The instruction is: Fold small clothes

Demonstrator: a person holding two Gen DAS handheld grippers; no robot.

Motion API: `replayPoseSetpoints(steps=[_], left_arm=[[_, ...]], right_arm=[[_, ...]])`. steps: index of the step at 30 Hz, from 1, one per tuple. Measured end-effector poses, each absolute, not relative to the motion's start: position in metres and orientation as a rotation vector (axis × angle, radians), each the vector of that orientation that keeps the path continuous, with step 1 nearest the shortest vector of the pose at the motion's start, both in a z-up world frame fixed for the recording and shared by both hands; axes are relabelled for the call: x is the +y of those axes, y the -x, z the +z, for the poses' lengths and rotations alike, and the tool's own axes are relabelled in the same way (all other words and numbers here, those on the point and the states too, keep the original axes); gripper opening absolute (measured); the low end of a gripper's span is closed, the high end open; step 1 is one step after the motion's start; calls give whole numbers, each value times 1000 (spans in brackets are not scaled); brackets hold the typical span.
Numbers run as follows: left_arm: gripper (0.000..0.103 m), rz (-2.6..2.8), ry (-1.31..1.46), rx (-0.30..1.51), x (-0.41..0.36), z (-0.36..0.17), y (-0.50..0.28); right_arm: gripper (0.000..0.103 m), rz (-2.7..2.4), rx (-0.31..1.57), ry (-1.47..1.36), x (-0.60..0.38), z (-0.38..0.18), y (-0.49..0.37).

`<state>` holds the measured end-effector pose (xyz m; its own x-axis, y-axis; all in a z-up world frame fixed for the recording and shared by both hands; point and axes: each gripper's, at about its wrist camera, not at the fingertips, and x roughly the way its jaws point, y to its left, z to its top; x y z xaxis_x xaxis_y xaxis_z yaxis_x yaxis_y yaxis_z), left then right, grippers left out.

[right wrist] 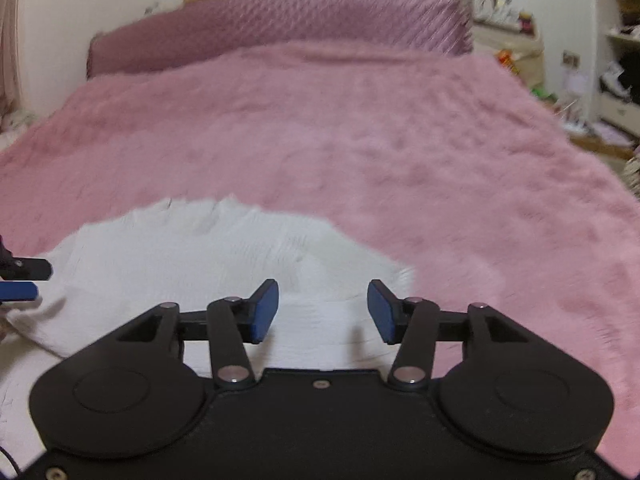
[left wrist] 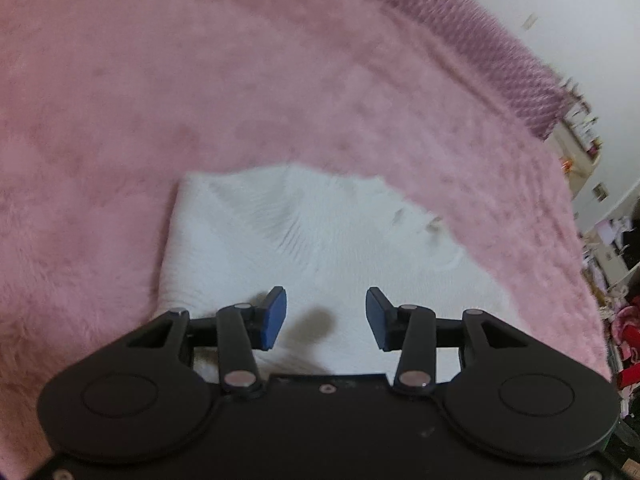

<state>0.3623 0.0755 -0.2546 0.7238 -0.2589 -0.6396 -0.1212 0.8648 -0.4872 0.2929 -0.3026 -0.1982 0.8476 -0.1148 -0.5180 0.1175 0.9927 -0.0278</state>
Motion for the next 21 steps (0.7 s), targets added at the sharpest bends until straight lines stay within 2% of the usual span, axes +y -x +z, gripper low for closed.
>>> replayPoseSetpoints(steps=[3, 7, 10, 14, 21], left_arm=[[47, -89, 525, 785, 79, -268, -366], [48, -101, 559, 793, 86, -270, -368], [46, -114, 573, 794, 90, -253, -358], [49, -173, 466, 742, 82, -224, -328], [50, -128, 448, 815, 83, -262, -330]], right_arm=[[47, -137, 620, -22, -307, -214, -307], [46, -140, 627, 9, -305, -221, -307], [47, -123, 615, -14, -305, -206, -299], [47, -52, 550, 2, -293, -174, -264], [49, -40, 585, 116, -271, -193, -272]])
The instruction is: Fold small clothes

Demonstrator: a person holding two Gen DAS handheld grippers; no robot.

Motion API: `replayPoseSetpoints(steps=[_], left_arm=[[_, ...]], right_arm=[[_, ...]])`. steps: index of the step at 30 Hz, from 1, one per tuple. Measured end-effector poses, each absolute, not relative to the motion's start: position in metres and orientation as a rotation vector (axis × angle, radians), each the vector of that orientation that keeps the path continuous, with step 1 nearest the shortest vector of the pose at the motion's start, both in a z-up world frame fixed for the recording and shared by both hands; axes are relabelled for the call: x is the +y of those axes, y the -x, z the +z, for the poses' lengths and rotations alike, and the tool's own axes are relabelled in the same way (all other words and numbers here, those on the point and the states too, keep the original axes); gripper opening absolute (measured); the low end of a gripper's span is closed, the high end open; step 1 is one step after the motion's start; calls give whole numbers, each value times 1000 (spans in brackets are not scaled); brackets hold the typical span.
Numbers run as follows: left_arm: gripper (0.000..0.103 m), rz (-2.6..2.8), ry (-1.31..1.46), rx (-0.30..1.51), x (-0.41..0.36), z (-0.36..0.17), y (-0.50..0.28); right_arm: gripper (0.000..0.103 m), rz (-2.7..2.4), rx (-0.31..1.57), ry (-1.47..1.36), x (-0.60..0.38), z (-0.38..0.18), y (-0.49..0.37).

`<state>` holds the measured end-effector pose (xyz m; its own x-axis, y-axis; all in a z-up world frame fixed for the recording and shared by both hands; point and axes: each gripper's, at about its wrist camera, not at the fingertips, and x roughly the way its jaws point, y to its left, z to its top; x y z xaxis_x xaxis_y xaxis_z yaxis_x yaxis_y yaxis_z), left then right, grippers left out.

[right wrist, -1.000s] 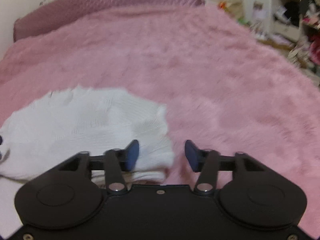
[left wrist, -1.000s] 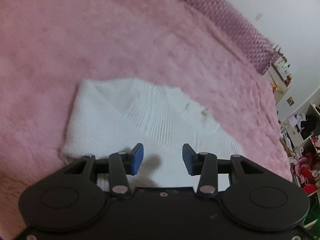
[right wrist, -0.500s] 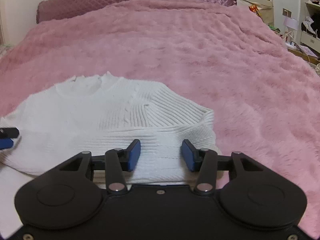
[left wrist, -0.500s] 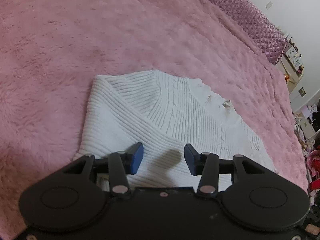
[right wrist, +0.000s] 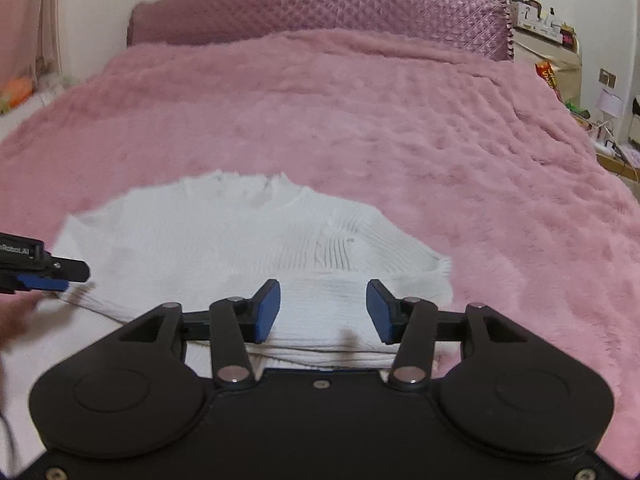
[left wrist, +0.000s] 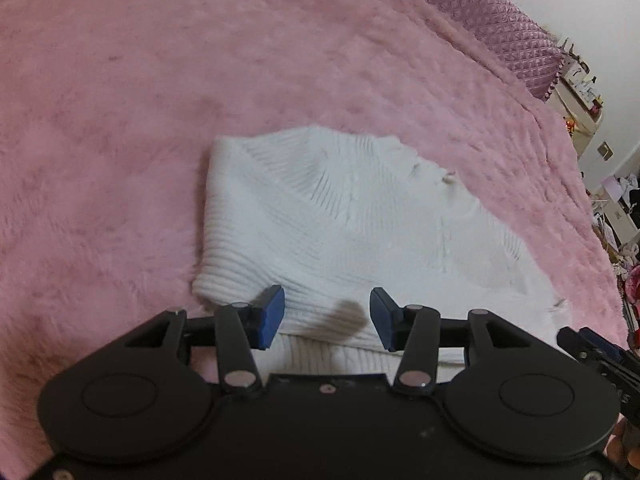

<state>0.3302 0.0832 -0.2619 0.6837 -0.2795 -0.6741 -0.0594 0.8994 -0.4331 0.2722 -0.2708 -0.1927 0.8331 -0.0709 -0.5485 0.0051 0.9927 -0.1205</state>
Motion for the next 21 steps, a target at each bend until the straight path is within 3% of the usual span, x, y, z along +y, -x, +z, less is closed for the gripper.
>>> replayPoseSetpoints(steps=[5, 9, 16, 21], left_arm=[[51, -125, 410, 798, 76, -261, -325], [50, -141, 447, 805, 85, -236, -317], [53, -204, 406, 887, 115, -178, -215], [54, -258, 286, 1018, 127, -172, -133]], right_arm=[[49, -53, 645, 148, -269, -221, -282], [49, -45, 639, 95, -272, -204, -271], [52, 100, 671, 16, -287, -146, -152], [55, 172, 771, -4, -296, -142, -48]])
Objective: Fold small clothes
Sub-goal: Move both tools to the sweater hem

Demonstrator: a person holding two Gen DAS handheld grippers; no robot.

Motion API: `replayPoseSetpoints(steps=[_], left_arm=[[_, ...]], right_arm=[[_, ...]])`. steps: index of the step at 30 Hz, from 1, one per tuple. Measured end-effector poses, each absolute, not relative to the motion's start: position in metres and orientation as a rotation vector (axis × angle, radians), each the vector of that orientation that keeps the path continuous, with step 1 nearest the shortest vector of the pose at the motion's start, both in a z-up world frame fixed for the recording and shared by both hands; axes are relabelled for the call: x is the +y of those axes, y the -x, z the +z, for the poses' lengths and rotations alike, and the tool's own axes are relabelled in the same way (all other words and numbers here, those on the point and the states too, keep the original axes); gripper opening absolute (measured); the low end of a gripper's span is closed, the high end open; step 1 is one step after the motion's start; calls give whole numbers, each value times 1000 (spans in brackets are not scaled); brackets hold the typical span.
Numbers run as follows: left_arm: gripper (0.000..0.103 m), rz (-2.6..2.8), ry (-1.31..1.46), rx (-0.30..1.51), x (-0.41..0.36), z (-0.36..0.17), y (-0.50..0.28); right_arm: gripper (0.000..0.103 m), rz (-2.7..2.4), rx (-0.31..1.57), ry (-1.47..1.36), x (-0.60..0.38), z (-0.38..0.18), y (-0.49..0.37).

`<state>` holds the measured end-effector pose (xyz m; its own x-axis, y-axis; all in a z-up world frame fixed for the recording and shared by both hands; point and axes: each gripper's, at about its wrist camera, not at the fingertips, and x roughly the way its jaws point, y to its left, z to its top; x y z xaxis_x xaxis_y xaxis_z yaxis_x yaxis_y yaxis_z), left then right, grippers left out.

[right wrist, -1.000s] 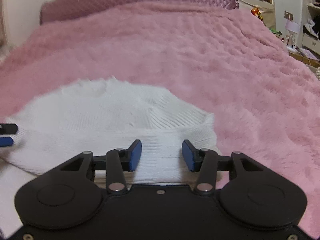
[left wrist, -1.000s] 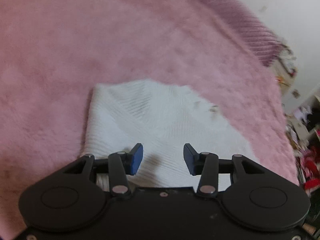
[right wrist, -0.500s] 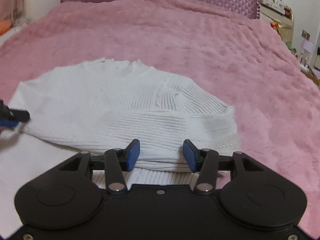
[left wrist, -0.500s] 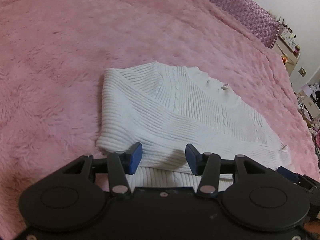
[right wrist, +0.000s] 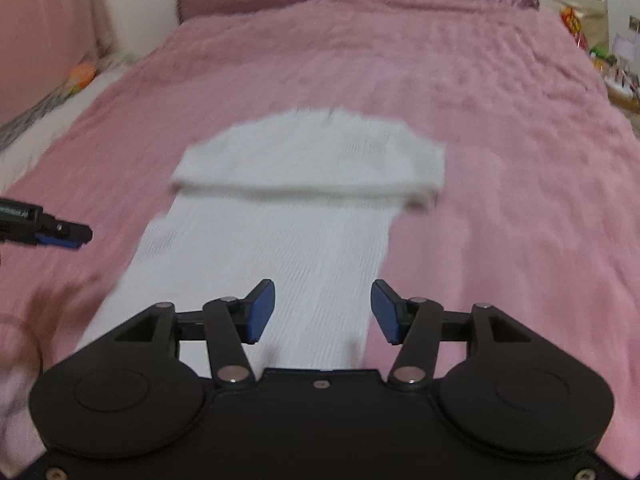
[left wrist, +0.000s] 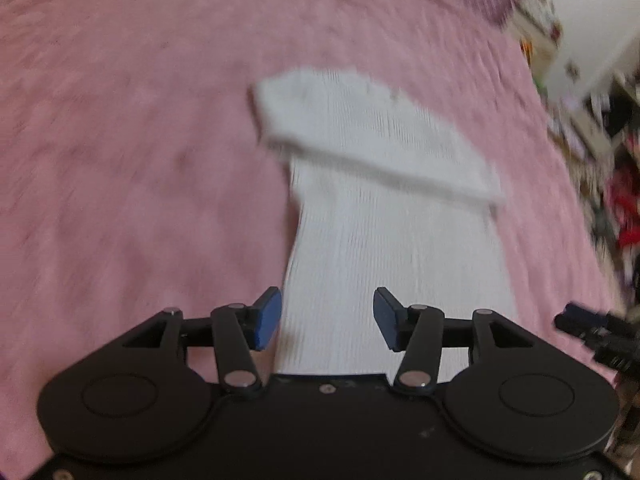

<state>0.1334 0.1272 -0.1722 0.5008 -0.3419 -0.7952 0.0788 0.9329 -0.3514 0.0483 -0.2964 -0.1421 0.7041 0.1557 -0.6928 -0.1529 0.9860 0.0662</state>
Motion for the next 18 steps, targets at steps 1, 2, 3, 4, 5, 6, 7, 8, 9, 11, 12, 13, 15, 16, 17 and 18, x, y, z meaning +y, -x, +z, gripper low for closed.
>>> replayPoseSetpoints(steps=[1, 2, 3, 4, 5, 6, 7, 8, 9, 11, 12, 13, 15, 16, 17, 18], left_arm=[[54, -266, 257, 1055, 129, -176, -121], [54, -270, 235, 1087, 131, -180, -113], [54, -275, 216, 1119, 134, -187, -106], [54, -288, 206, 1152, 137, -195, -101], [54, -296, 208, 1178, 140, -202, -98], [54, -309, 217, 1206, 142, -209, -96], [54, -333, 235, 1233, 144, -217, -95], [54, -343, 242, 1246, 146, -222, -94], [54, -355, 241, 1257, 147, -228, -94], [54, -373, 240, 1283, 149, -237, -95], [54, -386, 248, 1296, 150, -241, -94], [54, -403, 262, 1310, 151, -245, -94], [53, -431, 284, 1337, 154, -253, -93], [54, -440, 286, 1343, 156, -256, -93], [54, -441, 285, 1355, 156, -258, -92], [54, -444, 285, 1365, 157, -262, -92]], right_arm=[[54, 178, 795, -3, -297, -146, -36], [54, 178, 831, -10, -300, -152, -25], [54, 185, 863, -19, -302, -159, -16], [54, 194, 890, -30, -303, -166, -8], [54, 194, 915, -43, -305, -173, -3], [55, 194, 937, -53, -308, -179, 0], [54, 198, 954, -62, -309, -185, 2], [54, 204, 966, -73, -310, -190, 4], [54, 207, 977, -85, -311, -194, 4], [54, 207, 994, -115, -313, -202, 2], [54, 203, 1001, -121, -313, -204, 2], [54, 202, 1004, -120, -313, -205, 1], [54, 206, 1012, -112, -312, -209, -1], [54, 209, 1024, -115, -312, -211, -2], [54, 211, 1037, -123, -313, -213, -5], [54, 214, 1050, -133, -314, -216, -8]])
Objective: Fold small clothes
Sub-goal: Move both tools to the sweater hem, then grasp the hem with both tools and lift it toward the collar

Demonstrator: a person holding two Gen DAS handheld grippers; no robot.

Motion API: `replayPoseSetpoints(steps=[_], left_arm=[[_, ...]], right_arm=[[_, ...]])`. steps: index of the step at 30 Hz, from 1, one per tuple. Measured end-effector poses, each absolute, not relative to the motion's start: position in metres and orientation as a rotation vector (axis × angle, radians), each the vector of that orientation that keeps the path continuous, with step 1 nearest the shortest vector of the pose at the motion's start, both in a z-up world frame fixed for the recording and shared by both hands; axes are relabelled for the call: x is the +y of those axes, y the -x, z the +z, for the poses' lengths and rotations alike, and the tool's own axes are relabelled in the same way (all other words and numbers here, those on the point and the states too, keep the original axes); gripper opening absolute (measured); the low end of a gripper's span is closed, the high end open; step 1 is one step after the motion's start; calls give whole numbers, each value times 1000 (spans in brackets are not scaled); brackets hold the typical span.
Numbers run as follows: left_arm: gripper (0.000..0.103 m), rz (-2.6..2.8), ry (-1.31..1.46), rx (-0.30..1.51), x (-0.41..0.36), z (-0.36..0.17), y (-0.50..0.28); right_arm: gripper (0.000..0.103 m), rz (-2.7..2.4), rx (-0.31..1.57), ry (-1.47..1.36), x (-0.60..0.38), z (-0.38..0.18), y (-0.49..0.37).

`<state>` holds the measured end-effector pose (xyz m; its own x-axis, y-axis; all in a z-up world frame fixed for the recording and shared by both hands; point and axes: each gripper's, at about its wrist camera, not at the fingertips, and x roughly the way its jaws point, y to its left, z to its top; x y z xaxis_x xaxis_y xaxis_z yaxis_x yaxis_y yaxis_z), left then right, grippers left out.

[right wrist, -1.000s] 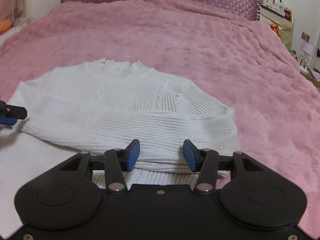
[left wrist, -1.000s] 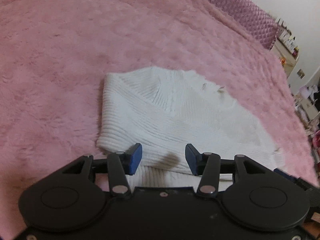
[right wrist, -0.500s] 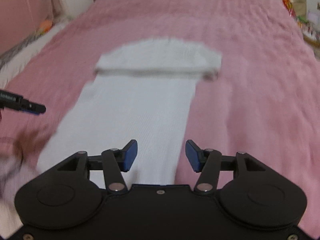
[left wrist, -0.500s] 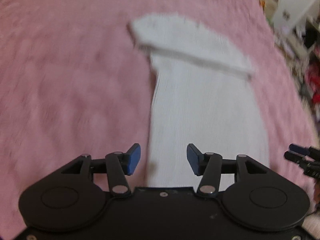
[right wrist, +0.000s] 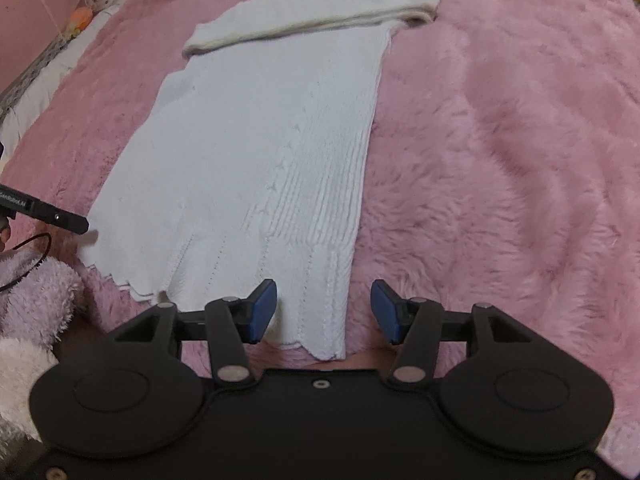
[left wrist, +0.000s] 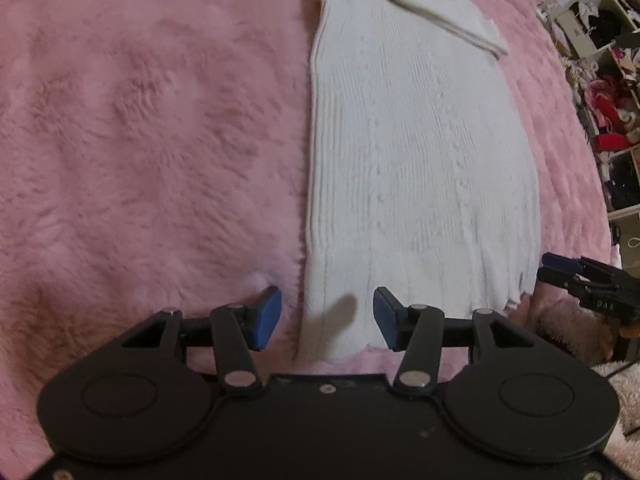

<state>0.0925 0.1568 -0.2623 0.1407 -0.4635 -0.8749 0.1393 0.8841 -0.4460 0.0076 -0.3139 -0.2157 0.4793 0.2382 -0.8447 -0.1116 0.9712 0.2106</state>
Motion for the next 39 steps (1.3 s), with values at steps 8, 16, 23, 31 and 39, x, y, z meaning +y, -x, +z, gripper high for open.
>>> replayPoseSetpoints(steps=[8, 16, 23, 31, 39], left_arm=[[53, -504, 305, 1416, 153, -279, -95], [48, -536, 307, 1415, 136, -276, -99], [39, -522, 305, 1418, 133, -279, -104], [3, -442, 270, 1409, 121, -274, -100], [2, -460, 328, 1356, 113, -248, -95]], right_arm=[[54, 258, 1108, -210, -321, -226, -17], [54, 285, 1143, -227, -319, -230, -21], [46, 306, 1153, -225, -314, -234, -26], [11, 324, 1148, -240, -310, -229, -25], [10, 375, 1103, -367, -319, -203, -23]])
